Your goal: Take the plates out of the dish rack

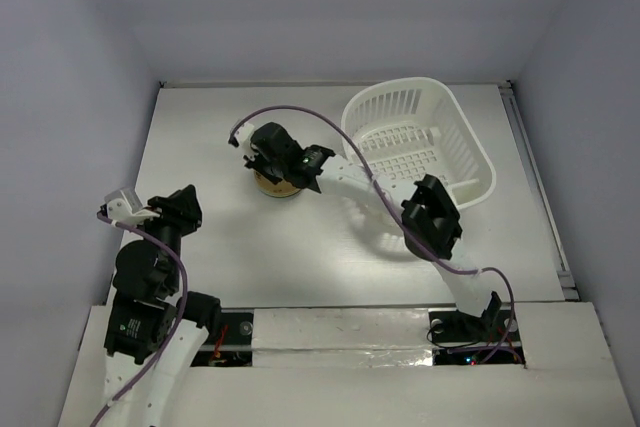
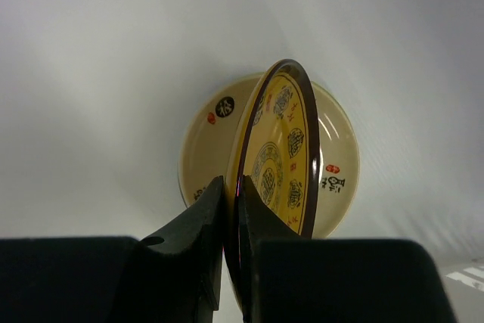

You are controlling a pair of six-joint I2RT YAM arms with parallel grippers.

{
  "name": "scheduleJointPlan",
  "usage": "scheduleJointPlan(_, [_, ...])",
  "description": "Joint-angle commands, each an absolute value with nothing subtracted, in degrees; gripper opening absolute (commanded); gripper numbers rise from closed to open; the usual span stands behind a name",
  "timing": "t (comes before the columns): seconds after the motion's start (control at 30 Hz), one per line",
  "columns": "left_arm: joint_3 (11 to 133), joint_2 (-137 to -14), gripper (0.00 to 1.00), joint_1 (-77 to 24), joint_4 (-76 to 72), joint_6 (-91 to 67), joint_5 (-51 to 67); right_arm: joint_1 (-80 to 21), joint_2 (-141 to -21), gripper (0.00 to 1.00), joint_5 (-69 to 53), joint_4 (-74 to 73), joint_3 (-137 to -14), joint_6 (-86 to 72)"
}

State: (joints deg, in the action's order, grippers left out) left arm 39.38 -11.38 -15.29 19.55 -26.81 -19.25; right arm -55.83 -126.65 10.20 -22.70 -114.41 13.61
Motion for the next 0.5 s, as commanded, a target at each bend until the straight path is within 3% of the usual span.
scheduleJointPlan(0.0, [39.81,-12.66,0.29,-15.03,17.58,-25.84,-19.07,-56.34,-126.82,0.0,19.67,-19.44,-117.34,15.99])
scheduleJointPlan(0.1, [39.64,-12.48,0.29,-15.03,17.49,-25.84,-18.98,-57.56,-127.62,0.0,21.61,-15.4,-114.18,16.43])
scheduleJointPlan(0.23, [39.55,-12.22,0.29,-15.03,17.49,-25.93,-18.9,-58.71,-128.23,0.12,25.31,-10.81,-110.66,15.91])
scheduleJointPlan(0.27, [39.55,-12.22,0.29,-15.03,17.58,-25.84,-18.98,-58.71,-128.41,0.22,25.83,-10.55,-110.48,15.3])
scheduleJointPlan(0.3, [39.55,-12.13,0.29,-15.03,17.58,-25.93,-19.07,-58.71,-128.58,0.39,25.93,-10.02,-110.3,14.07])
scheduleJointPlan(0.4, [39.64,-12.04,0.29,-15.03,17.67,-26.02,-19.16,-58.71,-127.45,0.64,24.53,-8.18,-108.38,12.4])
scheduleJointPlan(0.47, [39.55,-12.04,0.29,-15.03,17.67,-26.02,-18.98,-58.71,-125.43,0.66,23.65,-7.56,-107.32,11.08])
